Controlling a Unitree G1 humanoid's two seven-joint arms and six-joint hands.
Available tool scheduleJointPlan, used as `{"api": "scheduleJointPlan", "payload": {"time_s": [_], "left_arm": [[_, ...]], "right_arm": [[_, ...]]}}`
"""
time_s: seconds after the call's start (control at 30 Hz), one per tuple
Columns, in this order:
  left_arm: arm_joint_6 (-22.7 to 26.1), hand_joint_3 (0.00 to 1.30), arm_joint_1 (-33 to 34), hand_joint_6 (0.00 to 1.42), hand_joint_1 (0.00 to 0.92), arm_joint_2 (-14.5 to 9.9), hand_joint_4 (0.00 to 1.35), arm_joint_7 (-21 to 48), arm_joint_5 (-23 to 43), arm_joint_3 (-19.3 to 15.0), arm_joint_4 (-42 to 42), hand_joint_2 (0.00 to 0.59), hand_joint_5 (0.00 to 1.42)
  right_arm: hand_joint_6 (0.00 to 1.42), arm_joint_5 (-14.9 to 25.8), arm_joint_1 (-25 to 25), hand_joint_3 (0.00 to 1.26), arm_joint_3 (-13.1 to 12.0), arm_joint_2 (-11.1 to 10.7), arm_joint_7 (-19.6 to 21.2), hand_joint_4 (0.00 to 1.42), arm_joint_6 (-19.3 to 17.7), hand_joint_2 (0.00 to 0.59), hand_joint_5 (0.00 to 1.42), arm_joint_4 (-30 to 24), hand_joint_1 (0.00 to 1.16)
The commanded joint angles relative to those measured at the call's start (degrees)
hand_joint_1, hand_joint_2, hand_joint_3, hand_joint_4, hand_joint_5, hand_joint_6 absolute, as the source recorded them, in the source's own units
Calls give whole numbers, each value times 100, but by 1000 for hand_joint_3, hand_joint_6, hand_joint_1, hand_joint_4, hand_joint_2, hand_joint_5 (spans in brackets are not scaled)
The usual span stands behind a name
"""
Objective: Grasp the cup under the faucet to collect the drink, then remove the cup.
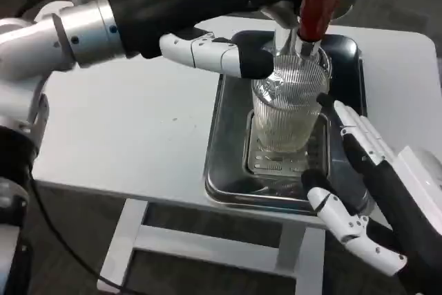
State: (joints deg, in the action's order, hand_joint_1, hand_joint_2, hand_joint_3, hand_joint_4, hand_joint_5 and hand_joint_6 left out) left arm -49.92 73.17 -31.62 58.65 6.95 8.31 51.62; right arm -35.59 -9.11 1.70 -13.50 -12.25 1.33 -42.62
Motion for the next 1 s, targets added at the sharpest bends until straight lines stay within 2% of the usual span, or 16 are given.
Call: {"api": "scheduleJointPlan", "payload": {"time_s": [0.03,0.67,1.0], "left_arm": [[-11,72,-231,272,0,-91,0,268,-716,427,247,32,25],[-402,67,-196,272,0,-131,0,60,-888,766,397,27,13],[-582,62,-200,272,0,-197,0,-79,-1022,918,337,30,12]], "right_arm": [[62,93,7,0,8,42,22,0,85,446,0,41,93],[67,262,108,0,12,200,42,0,235,446,0,168,93],[76,341,91,0,-4,205,32,0,319,453,0,126,94]]}}
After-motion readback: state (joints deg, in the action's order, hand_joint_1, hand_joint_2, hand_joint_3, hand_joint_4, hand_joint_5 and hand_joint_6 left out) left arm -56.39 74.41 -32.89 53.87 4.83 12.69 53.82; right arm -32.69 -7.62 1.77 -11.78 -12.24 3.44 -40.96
